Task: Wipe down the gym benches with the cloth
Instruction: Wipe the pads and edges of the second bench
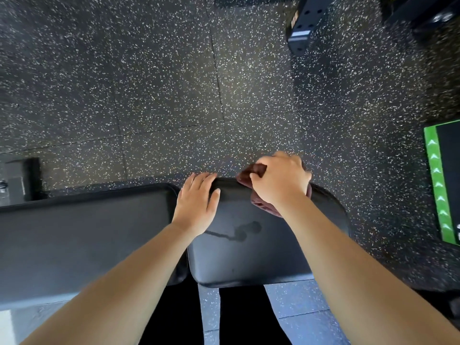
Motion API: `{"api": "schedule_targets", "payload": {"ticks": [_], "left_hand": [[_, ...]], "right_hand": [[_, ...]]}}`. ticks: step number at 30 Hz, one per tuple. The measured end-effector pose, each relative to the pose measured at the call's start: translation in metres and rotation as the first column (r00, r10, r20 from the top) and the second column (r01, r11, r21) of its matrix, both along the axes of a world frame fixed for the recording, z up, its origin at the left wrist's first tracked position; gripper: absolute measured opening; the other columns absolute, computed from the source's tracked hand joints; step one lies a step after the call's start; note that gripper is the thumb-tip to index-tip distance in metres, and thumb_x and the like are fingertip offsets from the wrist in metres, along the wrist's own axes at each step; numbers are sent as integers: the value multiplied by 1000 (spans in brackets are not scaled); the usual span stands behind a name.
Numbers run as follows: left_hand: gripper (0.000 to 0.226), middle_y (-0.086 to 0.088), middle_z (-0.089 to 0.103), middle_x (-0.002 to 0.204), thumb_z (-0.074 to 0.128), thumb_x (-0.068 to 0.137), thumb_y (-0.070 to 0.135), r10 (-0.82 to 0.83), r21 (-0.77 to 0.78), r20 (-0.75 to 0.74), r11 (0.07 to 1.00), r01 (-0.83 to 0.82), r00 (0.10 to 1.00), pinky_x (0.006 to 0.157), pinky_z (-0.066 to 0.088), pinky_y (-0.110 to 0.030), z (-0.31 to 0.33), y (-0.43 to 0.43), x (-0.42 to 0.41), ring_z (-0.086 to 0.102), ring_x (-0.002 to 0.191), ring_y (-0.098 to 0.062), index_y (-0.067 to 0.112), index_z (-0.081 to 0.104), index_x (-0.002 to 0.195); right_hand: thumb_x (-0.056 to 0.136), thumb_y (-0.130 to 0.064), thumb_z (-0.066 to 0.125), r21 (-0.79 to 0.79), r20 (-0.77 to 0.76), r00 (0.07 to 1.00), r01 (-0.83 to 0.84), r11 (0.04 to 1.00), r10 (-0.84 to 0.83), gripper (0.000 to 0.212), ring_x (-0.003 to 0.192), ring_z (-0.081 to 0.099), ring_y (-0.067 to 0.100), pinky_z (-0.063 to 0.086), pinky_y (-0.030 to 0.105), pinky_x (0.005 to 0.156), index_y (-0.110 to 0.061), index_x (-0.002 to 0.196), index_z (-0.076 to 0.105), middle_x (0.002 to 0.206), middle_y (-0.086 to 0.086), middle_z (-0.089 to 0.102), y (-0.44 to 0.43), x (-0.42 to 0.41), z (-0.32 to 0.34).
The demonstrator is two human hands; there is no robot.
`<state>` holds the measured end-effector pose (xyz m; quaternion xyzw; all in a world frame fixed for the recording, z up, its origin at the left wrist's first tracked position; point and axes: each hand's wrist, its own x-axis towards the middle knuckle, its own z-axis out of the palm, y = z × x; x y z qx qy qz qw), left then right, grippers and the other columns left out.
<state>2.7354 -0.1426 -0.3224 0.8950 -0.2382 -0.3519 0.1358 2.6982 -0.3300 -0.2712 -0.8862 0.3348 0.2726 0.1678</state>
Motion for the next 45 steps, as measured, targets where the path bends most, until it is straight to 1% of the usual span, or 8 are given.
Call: {"api": "schedule_targets", "payload": {"ticks": [9, 14, 19, 23, 31, 34, 40, 45], "left_hand": [[45, -7, 43, 140, 31, 98, 33, -47, -8, -21, 999, 47, 999, 110, 24, -41, 10, -19, 7, 33, 131, -24, 11, 39, 136], [45, -5, 47, 137, 29, 97, 38, -147, 0, -50, 989, 148, 988, 107, 25, -52, 18, -57, -6, 38, 128, -24, 15, 42, 134], [41, 3, 51, 130, 26, 97, 38, -203, -48, -30, 978, 201, 979, 109, 17, -55, 22, -99, -29, 39, 125, -18, 20, 45, 129], [40, 6, 54, 127, 25, 97, 37, -196, -120, 15, 973, 197, 980, 106, 20, -48, 26, -120, -44, 44, 121, -17, 22, 49, 126], [39, 9, 58, 124, 26, 97, 38, -213, -180, 85, 958, 225, 973, 97, 26, -39, 26, -142, -54, 49, 117, -15, 27, 54, 122], [43, 8, 61, 119, 22, 93, 41, -185, -180, 142, 961, 209, 972, 94, 29, -39, 25, -141, -57, 52, 112, -17, 29, 55, 119], [47, 6, 63, 109, 18, 89, 43, -164, -144, 207, 970, 196, 964, 88, 32, -37, 20, -144, -62, 55, 104, -21, 30, 57, 112], [49, 6, 64, 108, 18, 89, 43, -166, -147, 224, 968, 202, 960, 86, 33, -37, 21, -144, -62, 56, 101, -22, 28, 58, 112]], "right_hand": [[85, -45, 54, 49, -11, 999, 33, 998, -33, 27, 113, 43, 28, 36, 45, 80, -39, 111, 60, 114, -2, 53, -14, -10, 7], [82, -48, 59, 46, 123, 961, 244, 969, -248, 28, 112, 46, 28, 46, 49, 87, -39, 109, 62, 115, -5, 55, -45, -50, 22], [80, -42, 66, 201, 344, 773, 494, 846, -533, 22, 108, 53, 25, 47, 39, 89, -33, 100, 68, 112, -10, 59, -59, -104, 29], [79, -34, 71, 208, 476, 629, 599, 773, -615, 18, 104, 53, 24, 34, 22, 85, -26, 96, 70, 111, -8, 61, -48, -141, 27], [78, -23, 76, 277, 590, 326, 778, 564, -739, 20, 105, 56, 27, 35, 21, 94, -22, 98, 72, 113, 0, 63, -9, -186, 21], [77, -26, 77, 241, 598, 365, 767, 595, -713, 20, 103, 54, 25, 31, 16, 90, -26, 96, 73, 113, -3, 63, -15, -177, 22], [77, -38, 71, 228, 504, 583, 623, 748, -638, 18, 106, 51, 21, 31, 20, 80, -36, 95, 70, 115, -13, 59, -51, -154, 19], [78, -40, 68, 174, 589, 580, 589, 789, -563, 22, 106, 50, 25, 46, 35, 86, -35, 99, 70, 117, -9, 59, -37, -161, 21]]}}
